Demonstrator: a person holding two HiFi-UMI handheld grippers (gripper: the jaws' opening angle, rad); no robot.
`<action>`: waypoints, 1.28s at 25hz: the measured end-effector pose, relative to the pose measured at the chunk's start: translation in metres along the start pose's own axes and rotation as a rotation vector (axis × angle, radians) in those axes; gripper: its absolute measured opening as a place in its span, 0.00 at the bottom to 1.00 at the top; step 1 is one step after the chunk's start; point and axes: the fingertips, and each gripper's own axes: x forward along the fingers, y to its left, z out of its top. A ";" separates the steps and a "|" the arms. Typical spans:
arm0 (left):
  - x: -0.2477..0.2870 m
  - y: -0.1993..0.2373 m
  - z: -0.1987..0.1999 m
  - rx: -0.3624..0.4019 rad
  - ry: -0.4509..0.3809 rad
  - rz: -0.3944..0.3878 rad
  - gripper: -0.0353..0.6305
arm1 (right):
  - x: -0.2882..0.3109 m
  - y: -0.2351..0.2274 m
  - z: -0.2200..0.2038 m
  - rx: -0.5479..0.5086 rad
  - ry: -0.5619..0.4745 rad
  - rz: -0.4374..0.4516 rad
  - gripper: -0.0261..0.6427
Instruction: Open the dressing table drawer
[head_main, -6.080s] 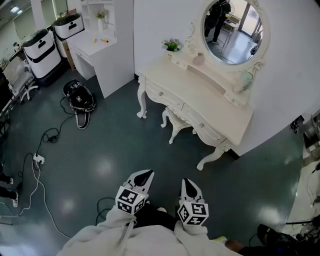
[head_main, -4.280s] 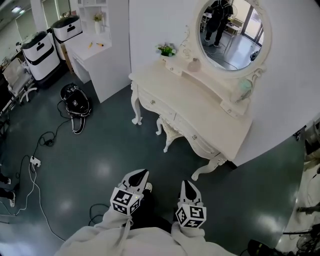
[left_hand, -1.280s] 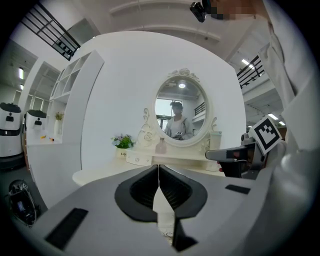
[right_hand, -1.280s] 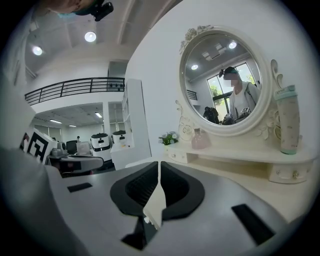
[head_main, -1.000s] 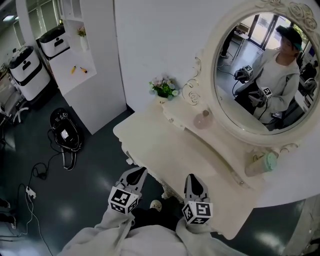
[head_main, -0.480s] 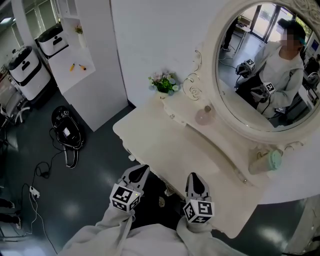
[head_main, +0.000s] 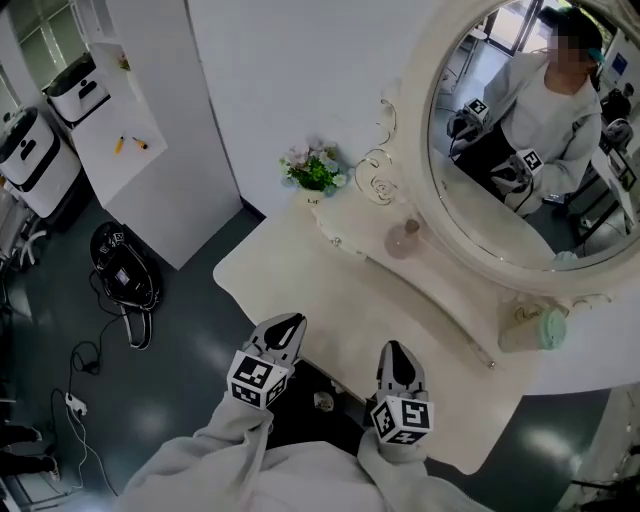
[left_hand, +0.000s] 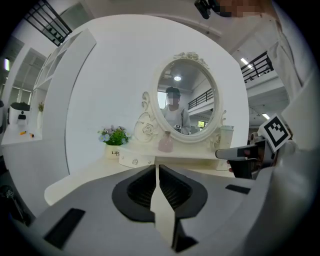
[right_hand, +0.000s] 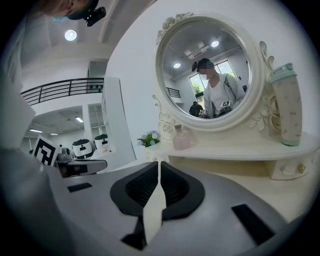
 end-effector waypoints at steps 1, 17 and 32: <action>0.009 0.004 0.003 -0.003 0.007 -0.012 0.08 | 0.004 -0.001 0.004 0.005 -0.001 -0.013 0.10; 0.110 0.060 0.021 0.014 0.059 -0.066 0.10 | 0.064 -0.017 0.037 0.010 -0.009 -0.127 0.10; 0.179 0.068 -0.028 0.010 0.225 -0.117 0.38 | 0.083 -0.036 0.044 0.002 0.000 -0.182 0.10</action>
